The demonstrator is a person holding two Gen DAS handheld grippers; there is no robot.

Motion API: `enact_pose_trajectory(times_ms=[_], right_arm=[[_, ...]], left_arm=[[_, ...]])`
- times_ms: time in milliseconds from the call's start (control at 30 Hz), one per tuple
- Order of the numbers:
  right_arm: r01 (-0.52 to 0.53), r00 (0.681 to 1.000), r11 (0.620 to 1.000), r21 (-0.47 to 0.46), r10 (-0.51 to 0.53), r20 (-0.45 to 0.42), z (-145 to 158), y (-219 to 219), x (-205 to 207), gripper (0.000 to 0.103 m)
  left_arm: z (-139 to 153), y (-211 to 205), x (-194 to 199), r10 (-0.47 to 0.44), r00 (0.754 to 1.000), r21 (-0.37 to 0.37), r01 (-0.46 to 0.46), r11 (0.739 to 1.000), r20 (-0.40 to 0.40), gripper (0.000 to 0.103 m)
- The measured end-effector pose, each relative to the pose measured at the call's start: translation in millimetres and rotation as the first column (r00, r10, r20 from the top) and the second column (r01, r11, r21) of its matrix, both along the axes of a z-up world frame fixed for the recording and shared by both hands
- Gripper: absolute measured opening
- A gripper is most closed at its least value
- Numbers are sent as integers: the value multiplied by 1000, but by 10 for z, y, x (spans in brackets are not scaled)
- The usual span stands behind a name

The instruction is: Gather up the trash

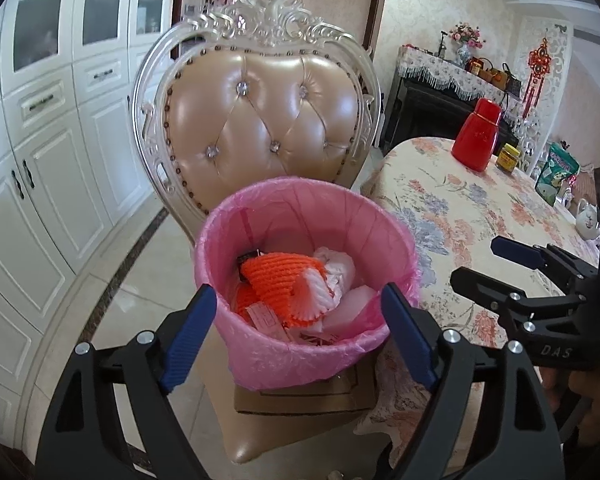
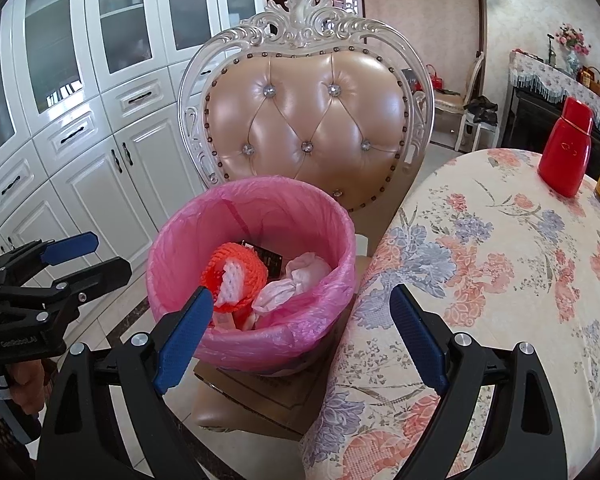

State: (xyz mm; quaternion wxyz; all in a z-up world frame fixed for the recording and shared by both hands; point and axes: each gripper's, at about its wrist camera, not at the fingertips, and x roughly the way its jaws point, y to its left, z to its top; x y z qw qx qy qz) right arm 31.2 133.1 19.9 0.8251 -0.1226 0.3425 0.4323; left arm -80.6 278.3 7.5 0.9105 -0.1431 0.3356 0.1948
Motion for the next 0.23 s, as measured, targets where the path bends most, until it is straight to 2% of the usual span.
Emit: enact_pose_trajectory(times_ms=[233], right_arm=[[1, 1000, 1000, 0, -1, 0, -3, 6, 0, 85]], left_arm=[[17, -7, 3, -4, 1000, 19, 5, 1000, -6, 82]])
